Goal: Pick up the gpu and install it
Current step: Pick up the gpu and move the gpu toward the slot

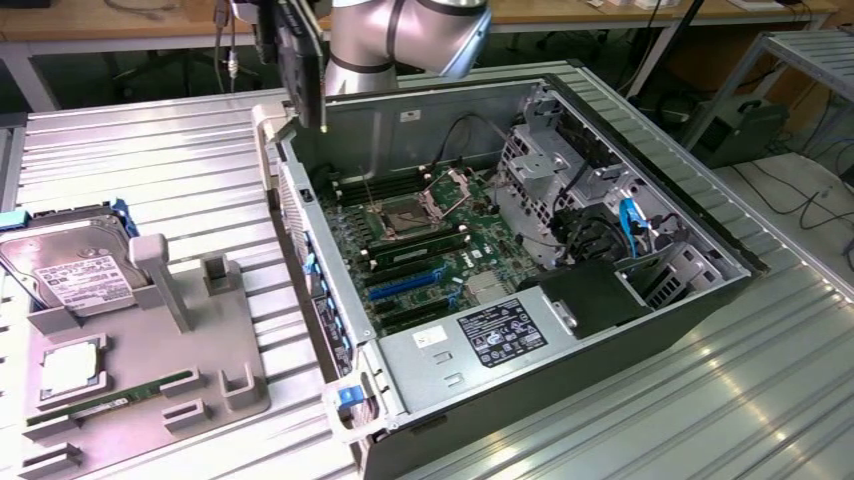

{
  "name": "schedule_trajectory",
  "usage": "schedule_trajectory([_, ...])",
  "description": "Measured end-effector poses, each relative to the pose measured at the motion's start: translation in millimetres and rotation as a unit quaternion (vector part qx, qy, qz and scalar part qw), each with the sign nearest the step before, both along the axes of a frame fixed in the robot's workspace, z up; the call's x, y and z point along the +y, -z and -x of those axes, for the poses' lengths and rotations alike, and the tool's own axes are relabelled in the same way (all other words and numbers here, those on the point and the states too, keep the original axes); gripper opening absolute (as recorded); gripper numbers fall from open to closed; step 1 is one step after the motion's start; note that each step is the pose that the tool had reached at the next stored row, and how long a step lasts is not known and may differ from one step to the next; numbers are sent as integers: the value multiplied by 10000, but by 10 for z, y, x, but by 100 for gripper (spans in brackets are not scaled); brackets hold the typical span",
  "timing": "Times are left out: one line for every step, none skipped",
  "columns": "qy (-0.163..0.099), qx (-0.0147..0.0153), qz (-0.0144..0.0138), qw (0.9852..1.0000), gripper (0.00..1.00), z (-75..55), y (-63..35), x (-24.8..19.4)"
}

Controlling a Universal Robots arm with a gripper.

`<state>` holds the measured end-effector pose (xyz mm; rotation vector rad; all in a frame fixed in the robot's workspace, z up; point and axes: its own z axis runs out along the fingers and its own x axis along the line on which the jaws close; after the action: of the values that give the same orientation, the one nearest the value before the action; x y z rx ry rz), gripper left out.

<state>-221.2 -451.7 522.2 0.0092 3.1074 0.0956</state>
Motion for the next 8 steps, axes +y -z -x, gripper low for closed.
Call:
schedule_trajectory([0,0,-1,10000,29,-26,1,0])
schedule_trajectory([0,0,-1,10000,29,-60,1,0])
schedule_trajectory([-1,-1,-2,10000,29,-86,2,0])
schedule_trajectory([-1,0,-2,10000,29,-110,2,0])
schedule_trajectory([-1,-1,-2,10000,29,-135,3,0])
schedule_trajectory([0,0,-1,10000,29,-156,3,0])
schedule_trajectory([0,0,-1,10000,29,-189,4,0])
schedule_trajectory([0,0,-1,10000,29,-221,4,0])
